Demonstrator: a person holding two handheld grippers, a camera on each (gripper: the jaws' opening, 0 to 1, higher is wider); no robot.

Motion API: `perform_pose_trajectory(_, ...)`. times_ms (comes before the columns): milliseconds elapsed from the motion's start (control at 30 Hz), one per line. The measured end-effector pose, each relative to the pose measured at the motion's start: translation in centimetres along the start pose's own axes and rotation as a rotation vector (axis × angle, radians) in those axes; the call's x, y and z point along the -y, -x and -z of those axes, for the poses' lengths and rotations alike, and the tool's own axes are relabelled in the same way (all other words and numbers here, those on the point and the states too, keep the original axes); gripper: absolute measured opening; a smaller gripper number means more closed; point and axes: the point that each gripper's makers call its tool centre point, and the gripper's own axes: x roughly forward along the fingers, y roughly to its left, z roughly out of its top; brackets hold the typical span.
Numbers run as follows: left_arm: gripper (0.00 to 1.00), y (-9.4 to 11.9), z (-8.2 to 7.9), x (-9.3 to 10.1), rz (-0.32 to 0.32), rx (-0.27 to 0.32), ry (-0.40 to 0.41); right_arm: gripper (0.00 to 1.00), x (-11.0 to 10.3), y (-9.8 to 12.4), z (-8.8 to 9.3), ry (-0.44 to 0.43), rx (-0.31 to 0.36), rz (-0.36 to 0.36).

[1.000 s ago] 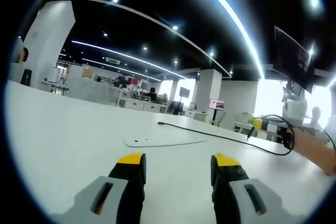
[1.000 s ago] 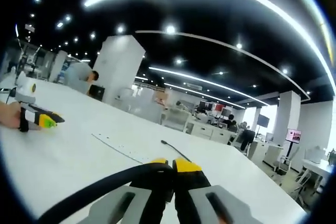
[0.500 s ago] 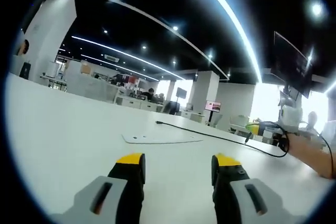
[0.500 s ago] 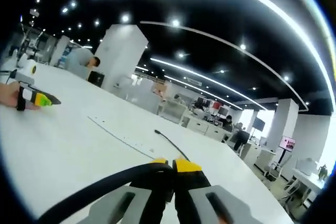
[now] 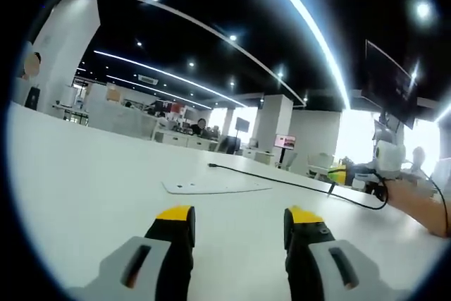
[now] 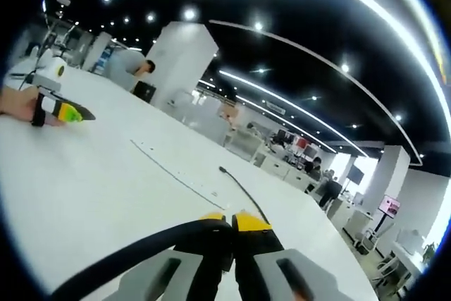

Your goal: Locate the USB plug end of the data cable currently connected to the USB port on the desk. Grip the plug, withdraw it from the port, and place it onto the desktop.

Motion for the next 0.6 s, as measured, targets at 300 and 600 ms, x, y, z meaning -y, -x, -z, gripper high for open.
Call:
perform_pose_trajectory(300,0.51,0.0,0.1,-0.1,-0.002,-0.001,0.001,0.08,-0.9,0.0,0.8,-0.014,-0.038,-0.075)
perform_pose_trajectory(600,0.51,-0.1,0.0,-0.2,-0.003,-0.002,0.001,0.20,-2.4,-0.1,2.2,0.036,-0.115,-0.145)
